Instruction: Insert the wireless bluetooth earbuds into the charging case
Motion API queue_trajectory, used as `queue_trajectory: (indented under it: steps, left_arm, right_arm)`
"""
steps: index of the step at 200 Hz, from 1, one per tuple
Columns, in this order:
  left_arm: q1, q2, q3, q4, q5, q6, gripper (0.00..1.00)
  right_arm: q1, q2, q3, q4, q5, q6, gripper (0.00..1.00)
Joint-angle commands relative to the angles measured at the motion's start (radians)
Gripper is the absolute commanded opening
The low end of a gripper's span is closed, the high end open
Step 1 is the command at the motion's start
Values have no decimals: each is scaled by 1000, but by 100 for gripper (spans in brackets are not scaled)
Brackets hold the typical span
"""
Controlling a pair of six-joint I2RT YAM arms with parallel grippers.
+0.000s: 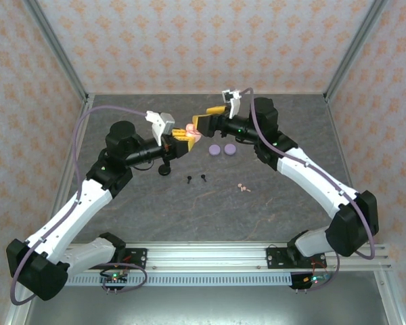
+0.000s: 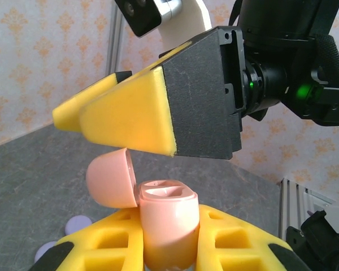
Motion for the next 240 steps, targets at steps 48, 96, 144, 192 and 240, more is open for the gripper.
queue_trajectory:
  steps: [48,96,144,192,240]
  left_arm:
    - [-12,-44,-31,-7,-42,186,0]
    - [-19,-100,-87,36,-55,277,0]
    - [-30,-123,-91,72,-45,277,0]
    - [-33,-114,-68,66,-28,268,0]
    - [-36,-126,-65,64,-28,266,0]
  right_arm:
    - [-35,-63,85,-180,52,7,91]
    - [-129,-112,93,-600,281,-6,87]
    - [-135,-38,25,-932,453,-39,71]
    - [-89,98,-65,-989,499,-58,55]
    - [-5,282,-31,-1020,542,-78,48]
